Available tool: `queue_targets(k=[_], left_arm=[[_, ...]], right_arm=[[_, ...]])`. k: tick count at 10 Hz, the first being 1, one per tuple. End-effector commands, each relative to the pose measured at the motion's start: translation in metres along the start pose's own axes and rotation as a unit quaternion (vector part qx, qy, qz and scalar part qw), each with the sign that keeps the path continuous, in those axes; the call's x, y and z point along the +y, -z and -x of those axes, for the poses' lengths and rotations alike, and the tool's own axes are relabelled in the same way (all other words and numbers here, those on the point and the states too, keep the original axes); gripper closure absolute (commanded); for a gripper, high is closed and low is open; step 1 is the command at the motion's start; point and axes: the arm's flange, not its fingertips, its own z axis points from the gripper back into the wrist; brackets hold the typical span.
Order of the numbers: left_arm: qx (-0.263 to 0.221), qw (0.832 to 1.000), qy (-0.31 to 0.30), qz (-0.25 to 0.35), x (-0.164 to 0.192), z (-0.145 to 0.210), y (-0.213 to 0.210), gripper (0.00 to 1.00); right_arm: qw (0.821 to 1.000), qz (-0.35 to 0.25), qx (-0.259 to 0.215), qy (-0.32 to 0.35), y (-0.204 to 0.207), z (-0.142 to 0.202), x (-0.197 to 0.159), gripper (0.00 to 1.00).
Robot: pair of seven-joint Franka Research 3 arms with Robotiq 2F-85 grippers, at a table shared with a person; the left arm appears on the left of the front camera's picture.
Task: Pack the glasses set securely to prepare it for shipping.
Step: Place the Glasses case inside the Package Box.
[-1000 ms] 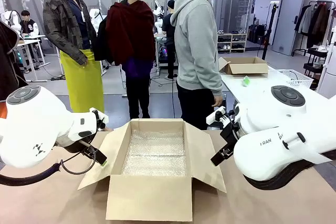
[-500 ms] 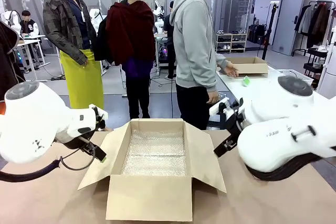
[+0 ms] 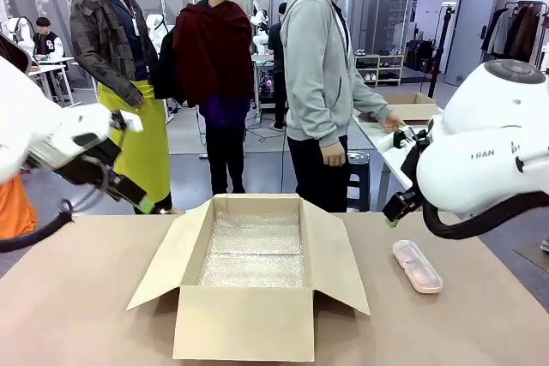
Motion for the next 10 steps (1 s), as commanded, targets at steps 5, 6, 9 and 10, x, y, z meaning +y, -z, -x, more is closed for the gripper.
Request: queue_targets(k=[5, 6, 9, 10], left_arm=[[-0.082, 0.989, 0.001, 0.125, 0.007, 0.043, -0.089, 0.00], [-0.050, 0.994, -0.017, 0.097, 0.009, 0.020, -0.070, 0.00], [-0.050, 0.994, -0.017, 0.097, 0.009, 0.020, -0.070, 0.00], [-0.050, 0.994, -0.017, 0.097, 0.009, 0.020, -0.070, 0.00]], right_arm=[[0.991, 0.010, 0.087, 0.097, 0.054, -0.011, -0.039, 0.00], [0.988, 0.018, 0.107, 0.110, 0.063, -0.011, -0.047, 0.00], [0.973, 0.009, 0.160, 0.163, 0.100, -0.005, -0.065, 0.00], [0.972, 0.007, 0.166, 0.168, 0.112, -0.002, -0.067, 0.00]])
